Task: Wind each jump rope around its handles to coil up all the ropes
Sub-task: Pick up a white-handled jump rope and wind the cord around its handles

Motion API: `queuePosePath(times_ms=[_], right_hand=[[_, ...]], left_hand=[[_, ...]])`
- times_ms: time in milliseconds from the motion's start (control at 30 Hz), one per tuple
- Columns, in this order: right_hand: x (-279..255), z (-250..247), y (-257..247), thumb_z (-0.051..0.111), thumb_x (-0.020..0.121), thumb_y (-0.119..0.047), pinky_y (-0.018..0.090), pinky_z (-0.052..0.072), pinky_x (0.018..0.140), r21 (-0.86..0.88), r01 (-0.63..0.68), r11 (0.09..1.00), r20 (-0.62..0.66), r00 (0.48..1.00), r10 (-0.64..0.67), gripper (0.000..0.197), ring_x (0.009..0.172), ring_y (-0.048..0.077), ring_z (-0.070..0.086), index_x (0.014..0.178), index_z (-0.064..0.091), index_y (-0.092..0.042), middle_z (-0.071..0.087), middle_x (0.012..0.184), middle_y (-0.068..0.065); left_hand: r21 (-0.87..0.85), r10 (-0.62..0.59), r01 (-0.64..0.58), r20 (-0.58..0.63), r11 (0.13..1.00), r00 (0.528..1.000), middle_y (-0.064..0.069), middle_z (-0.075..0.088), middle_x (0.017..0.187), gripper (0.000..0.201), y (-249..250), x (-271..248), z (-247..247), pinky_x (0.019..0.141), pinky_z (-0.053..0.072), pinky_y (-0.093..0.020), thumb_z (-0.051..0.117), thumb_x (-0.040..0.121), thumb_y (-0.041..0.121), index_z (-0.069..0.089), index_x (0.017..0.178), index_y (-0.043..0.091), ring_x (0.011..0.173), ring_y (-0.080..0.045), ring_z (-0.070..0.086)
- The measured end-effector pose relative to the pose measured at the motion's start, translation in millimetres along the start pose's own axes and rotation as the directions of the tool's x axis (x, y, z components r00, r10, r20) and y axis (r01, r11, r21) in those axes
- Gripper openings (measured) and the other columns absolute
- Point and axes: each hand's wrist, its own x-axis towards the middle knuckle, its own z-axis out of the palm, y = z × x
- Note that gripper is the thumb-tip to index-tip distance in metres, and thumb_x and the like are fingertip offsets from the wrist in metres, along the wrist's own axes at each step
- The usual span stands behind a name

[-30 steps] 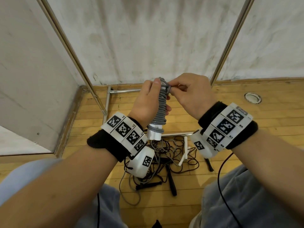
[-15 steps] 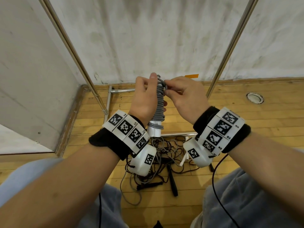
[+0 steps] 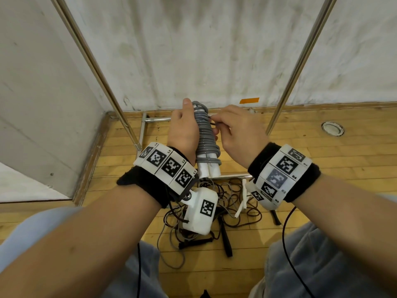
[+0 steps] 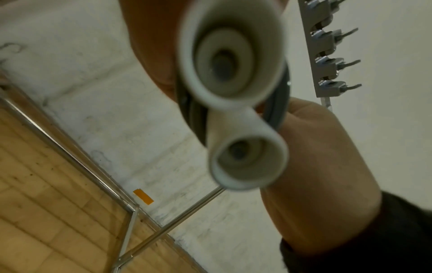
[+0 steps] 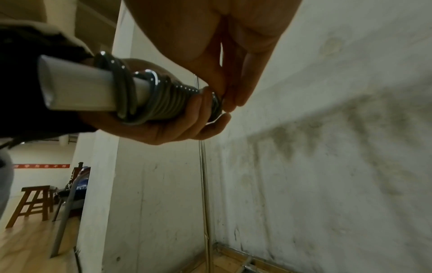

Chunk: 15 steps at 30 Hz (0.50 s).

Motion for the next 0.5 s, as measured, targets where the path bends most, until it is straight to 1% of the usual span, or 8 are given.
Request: queuePosePath(times_ms=[33,67,133,167,233,300,400,500], right_hand=[[0,1,0,0.051,0.083,0.006,0.036,0.047,0.071,-0.006,0.004,1.0,0.018,1.0,-0.004,0.023,0.081,0.03,0.06,0.095,0.07,0.0,0.065,0.088,0.014],[0,1,0,0.05,0.083,0.007,0.038,0.047,0.072,-0.011,0.006,1.0,0.033,0.999,-0.006,0.024,0.082,0.03,0.06,0.095,0.07,0.0,0.065,0.088,0.014],[1,0,1,0.051,0.084,0.007,0.037,0.047,0.074,-0.005,0.019,1.0,0.043,0.999,-0.019,0.023,0.083,0.03,0.06,0.096,0.069,0.0,0.065,0.09,0.014],[3,-2,2,0.051,0.084,0.008,0.037,0.049,0.075,0.0,0.036,0.999,0.04,0.999,-0.036,0.022,0.084,0.03,0.061,0.096,0.069,0.001,0.065,0.091,0.015],[5,-5,2,0.052,0.084,0.009,0.039,0.052,0.074,0.008,0.074,0.997,0.035,0.997,-0.074,0.021,0.082,0.03,0.062,0.095,0.069,0.002,0.065,0.091,0.017],[6,-8,2,0.053,0.084,0.009,0.038,0.053,0.074,0.009,0.094,0.996,0.035,0.995,-0.094,0.021,0.082,0.03,0.062,0.095,0.069,0.003,0.065,0.092,0.017],[7,-10,2,0.054,0.084,0.007,0.031,0.05,0.078,-0.005,0.097,0.995,0.044,0.994,-0.096,0.019,0.085,0.029,0.063,0.094,0.069,0.003,0.066,0.092,0.016],[8,-12,2,0.057,0.083,0.005,0.02,0.044,0.08,-0.004,0.073,0.997,0.042,0.996,-0.073,0.018,0.087,0.026,0.063,0.095,0.07,0.002,0.068,0.092,0.014]], left_hand=[[0.006,0.002,-0.002,-0.003,1.0,1.0,-0.008,0.061,0.075,0.044,0,1,-1,0.042,0.05,-0.025,0.036,0.1,0.045,0.049,0.111,0.004,0.043,-0.015,0.061],[-0.007,0.002,-0.002,-0.001,1.0,1.0,-0.009,0.061,0.075,0.043,0,2,-1,0.044,0.053,-0.029,0.038,0.1,0.044,0.049,0.11,0.004,0.045,-0.018,0.062],[-0.02,0.016,-0.016,0.028,1.0,0.999,-0.013,0.063,0.077,0.041,-1,0,-1,0.055,0.058,-0.043,0.041,0.099,0.045,0.047,0.108,0.006,0.053,-0.028,0.063],[-0.01,0.032,-0.031,0.044,0.999,0.999,-0.015,0.064,0.076,0.04,-2,0,-1,0.057,0.056,-0.045,0.042,0.098,0.046,0.045,0.107,0.007,0.055,-0.03,0.062],[0.018,0.074,-0.075,0.069,0.997,0.995,-0.014,0.064,0.072,0.034,-5,-1,0,0.05,0.053,-0.039,0.043,0.098,0.045,0.043,0.099,0.011,0.052,-0.029,0.062],[0.06,0.117,-0.122,0.085,0.991,0.99,-0.012,0.064,0.073,0.029,-6,-2,0,0.045,0.05,-0.033,0.044,0.098,0.044,0.041,0.091,0.015,0.049,-0.026,0.062],[0.108,0.171,-0.182,0.105,0.977,0.98,-0.015,0.063,0.08,0.027,-6,-3,-1,0.042,0.049,-0.03,0.046,0.098,0.04,0.04,0.087,0.016,0.047,-0.022,0.062],[0.127,0.223,-0.238,0.124,0.963,0.967,-0.01,0.062,0.076,0.025,-6,-7,0,0.043,0.048,-0.03,0.046,0.1,0.034,0.039,0.084,0.016,0.044,-0.019,0.059]])
